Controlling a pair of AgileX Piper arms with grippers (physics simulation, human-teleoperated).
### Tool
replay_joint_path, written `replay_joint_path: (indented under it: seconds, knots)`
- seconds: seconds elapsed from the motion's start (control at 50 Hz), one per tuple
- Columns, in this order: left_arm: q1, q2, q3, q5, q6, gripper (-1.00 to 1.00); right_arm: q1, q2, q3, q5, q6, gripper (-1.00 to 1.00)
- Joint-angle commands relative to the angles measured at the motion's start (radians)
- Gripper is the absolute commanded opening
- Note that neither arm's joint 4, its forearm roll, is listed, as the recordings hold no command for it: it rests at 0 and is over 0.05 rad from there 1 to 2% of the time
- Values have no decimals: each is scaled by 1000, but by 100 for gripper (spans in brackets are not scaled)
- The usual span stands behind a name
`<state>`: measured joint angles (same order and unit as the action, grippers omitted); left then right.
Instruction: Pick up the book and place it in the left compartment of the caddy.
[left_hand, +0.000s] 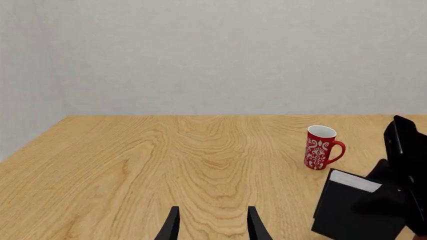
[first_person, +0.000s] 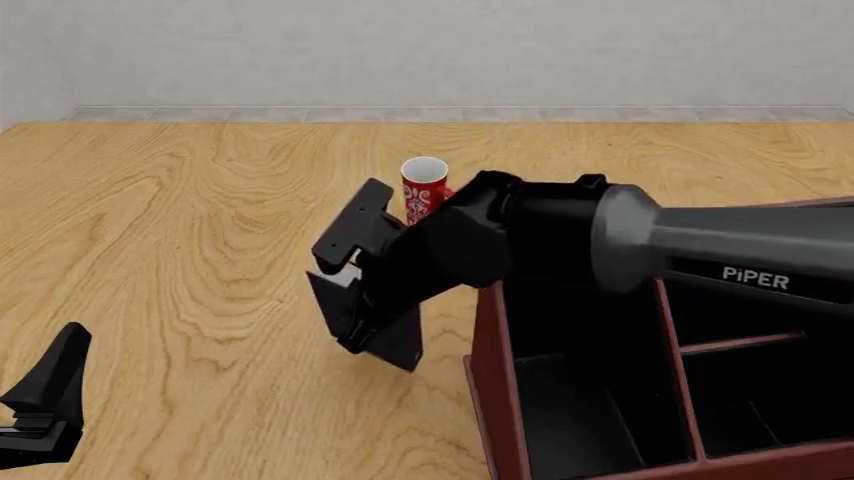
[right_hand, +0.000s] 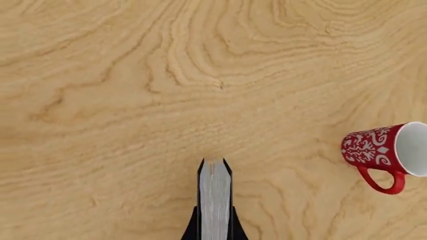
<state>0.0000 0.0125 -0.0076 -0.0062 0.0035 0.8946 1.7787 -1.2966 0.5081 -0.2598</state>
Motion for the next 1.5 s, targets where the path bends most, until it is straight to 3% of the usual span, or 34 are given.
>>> replay_joint_path:
  seconds: [0.02, 0.52, 0.78, 1.2, 1.36, 1.5]
  knots:
    - [0, -3, 5, -1, -1, 100, 3, -79, -16, 46, 3, -100]
    - [0, -3, 5, -1, -1, 100, 10, -273, -52, 176, 117, -100]
    - [1, -3, 5, -1, -1, 100, 45, -353, -99, 264, 261, -100]
    - [0, -3, 5, -1, -1, 100, 93, -410, -165, 344, 346, -100]
    - [0, -3, 5, -1, -1, 100, 99, -466, -182, 387, 428, -100]
    - [0, -3, 5, -1, -1, 100, 87, -493, -185, 422, 435, -100]
